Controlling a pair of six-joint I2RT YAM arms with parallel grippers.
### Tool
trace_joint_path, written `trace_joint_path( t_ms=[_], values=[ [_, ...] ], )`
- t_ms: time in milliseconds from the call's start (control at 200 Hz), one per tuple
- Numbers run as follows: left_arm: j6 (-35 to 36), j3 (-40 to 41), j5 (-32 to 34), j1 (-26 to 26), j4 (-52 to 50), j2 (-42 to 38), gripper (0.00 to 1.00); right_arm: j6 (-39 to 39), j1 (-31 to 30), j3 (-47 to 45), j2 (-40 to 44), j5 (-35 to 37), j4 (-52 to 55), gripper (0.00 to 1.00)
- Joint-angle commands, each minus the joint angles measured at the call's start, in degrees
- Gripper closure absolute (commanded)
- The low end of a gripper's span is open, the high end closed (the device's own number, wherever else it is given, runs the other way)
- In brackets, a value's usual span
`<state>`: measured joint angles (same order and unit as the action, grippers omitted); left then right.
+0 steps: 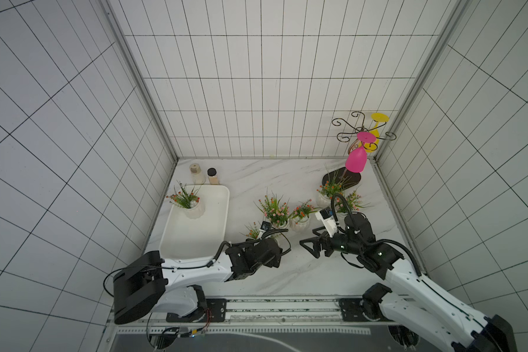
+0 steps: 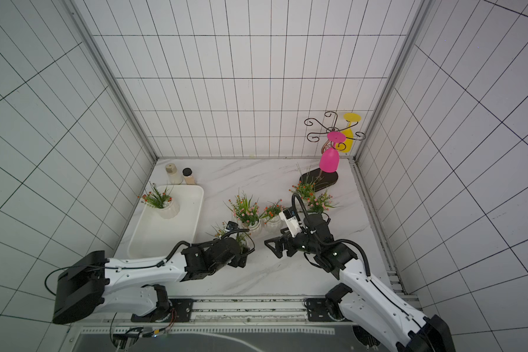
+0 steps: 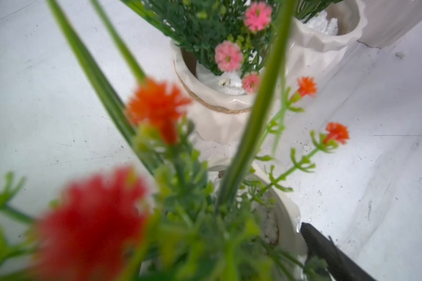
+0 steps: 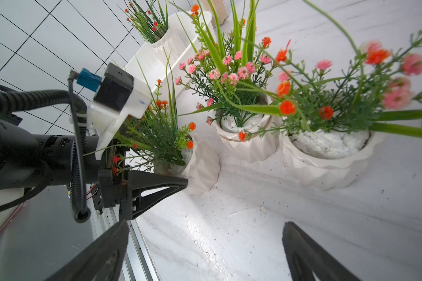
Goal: Put the potted gypsophila into the storage box
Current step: Pick up the baby's breath potted plant from the center of the board.
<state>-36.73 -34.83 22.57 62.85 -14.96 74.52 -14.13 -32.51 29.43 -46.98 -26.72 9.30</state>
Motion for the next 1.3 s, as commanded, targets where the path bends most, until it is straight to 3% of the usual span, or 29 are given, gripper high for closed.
trace_joint_path(
  t_ms=[0, 285, 555, 1294],
  values=[
    [0.4, -1.6, -0.2, -0.5, 1.1, 1.1, 0.03, 0.0, 0.7, 2.2, 0.5, -0.9, -0.9, 0.01],
    [1.7, -1.7, -0.4, -0.8, 1.0, 0.6, 0.15, 0.2, 0.7, 2.1, -0.5, -1.1, -1.2, 0.01],
    [2.1, -1.1, -0.5, -0.8, -0.8, -2.6, 0.33, 0.0, 0.8, 1.9, -0.6, -1.2, -1.5, 0.01],
    [10.9, -13.3, -6.1, -0.9, -19.5, -13.2, 0.38, 0.8, 1.0, 1.9, -1.0, -1.8, -2.0, 0.01]
  ],
)
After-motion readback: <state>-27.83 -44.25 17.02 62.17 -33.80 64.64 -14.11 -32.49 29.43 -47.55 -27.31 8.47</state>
